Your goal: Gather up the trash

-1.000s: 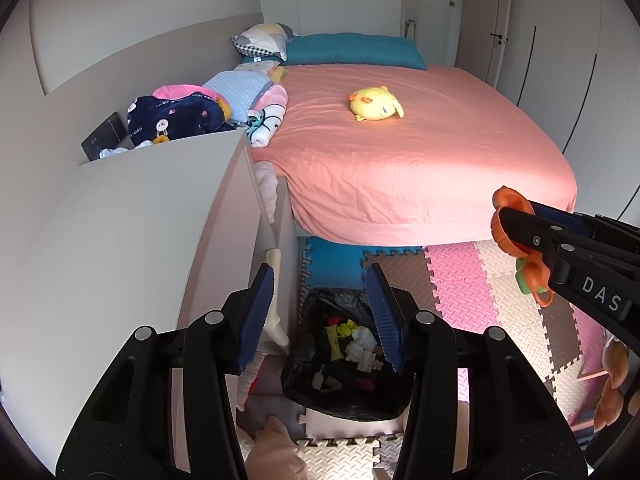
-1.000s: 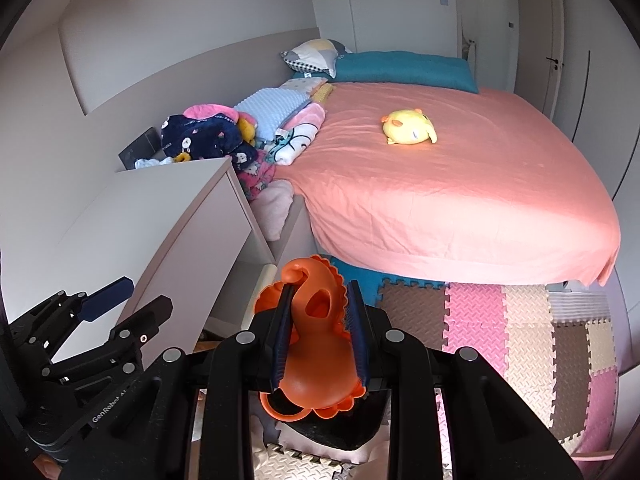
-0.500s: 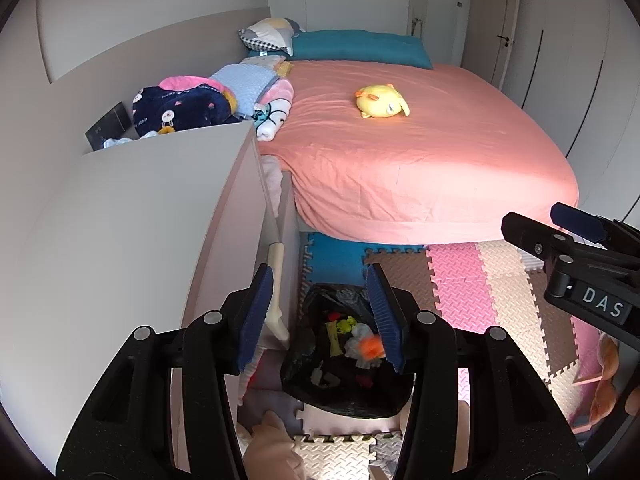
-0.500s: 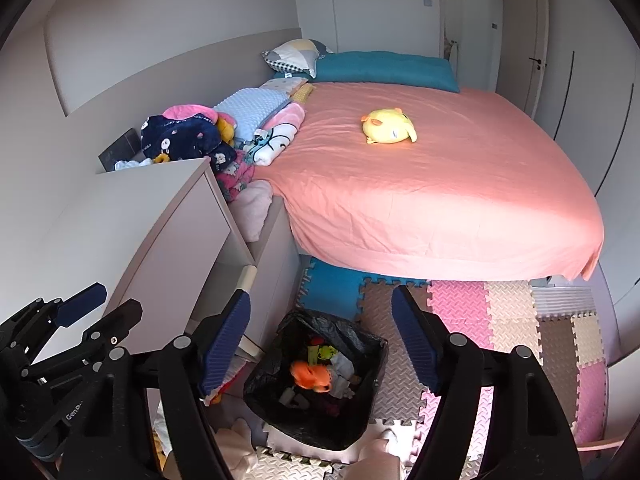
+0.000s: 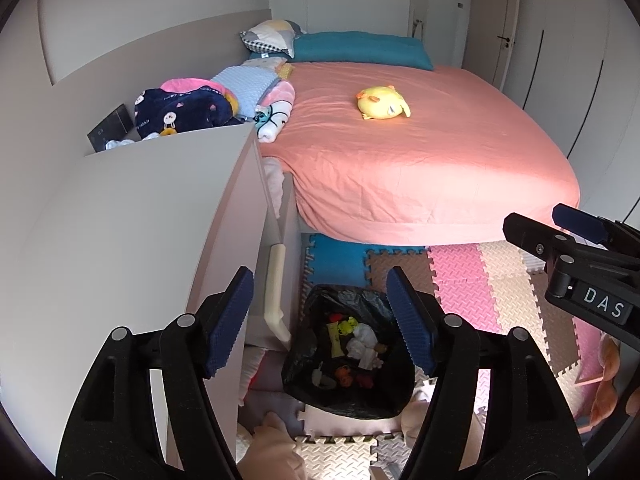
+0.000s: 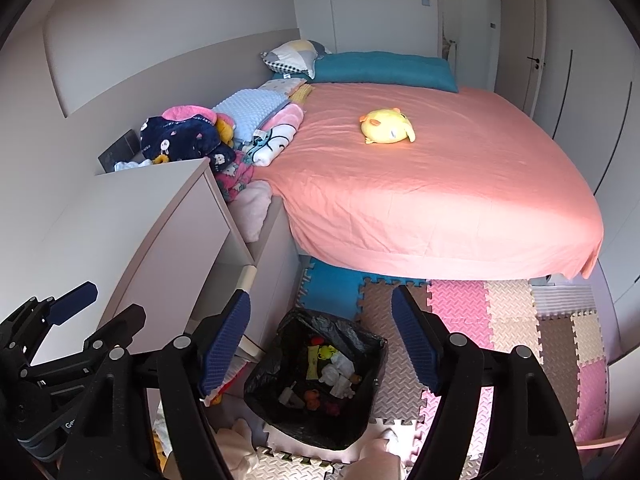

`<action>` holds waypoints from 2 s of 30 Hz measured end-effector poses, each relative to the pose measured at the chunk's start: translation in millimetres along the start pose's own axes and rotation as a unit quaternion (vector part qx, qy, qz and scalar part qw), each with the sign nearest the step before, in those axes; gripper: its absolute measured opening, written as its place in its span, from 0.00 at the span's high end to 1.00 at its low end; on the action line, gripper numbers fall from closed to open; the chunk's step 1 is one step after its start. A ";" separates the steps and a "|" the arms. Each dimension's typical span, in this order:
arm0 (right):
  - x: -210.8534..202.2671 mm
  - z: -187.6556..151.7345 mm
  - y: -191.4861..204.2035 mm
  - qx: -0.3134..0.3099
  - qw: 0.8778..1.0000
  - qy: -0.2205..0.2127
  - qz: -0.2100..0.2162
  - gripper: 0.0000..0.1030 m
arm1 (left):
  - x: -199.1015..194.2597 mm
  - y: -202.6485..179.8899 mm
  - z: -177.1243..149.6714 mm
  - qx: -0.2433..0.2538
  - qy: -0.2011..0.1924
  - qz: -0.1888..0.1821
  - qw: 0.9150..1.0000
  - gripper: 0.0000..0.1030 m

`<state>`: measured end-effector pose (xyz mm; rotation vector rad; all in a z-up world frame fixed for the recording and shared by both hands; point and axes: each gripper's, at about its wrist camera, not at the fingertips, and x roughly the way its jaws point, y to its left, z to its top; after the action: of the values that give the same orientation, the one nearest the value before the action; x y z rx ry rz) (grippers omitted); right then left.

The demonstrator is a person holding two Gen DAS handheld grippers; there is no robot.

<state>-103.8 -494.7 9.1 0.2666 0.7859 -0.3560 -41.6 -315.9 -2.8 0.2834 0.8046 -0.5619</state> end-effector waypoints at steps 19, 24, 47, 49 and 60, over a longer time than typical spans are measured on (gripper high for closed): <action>0.0 1.0 -0.6 -0.001 1.000 -0.001 -0.002 0.29 | -2.4 0.2 1.9 0.002 -0.005 -0.001 1.000 0.27; -0.8 1.4 -2.0 -0.002 1.000 -0.002 -0.002 0.29 | -4.6 -1.7 2.6 0.008 -0.010 -0.002 1.000 0.24; -2.1 1.9 -5.1 -0.002 1.000 0.000 -0.004 0.29 | -4.6 -1.0 0.5 0.006 -0.008 -0.001 1.000 0.23; -1.9 1.9 -5.4 -0.001 1.000 0.000 -0.004 0.29 | -4.6 -0.4 0.5 0.007 -0.008 -0.002 1.000 0.22; -1.7 2.0 -5.3 -0.001 1.000 0.001 -0.005 0.29 | -7.7 2.9 -2.7 0.004 -0.009 0.001 1.000 0.15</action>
<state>-105.8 -499.8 11.1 0.2603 0.7892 -0.3643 -45.8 -309.6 1.2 0.2860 0.7847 -0.5642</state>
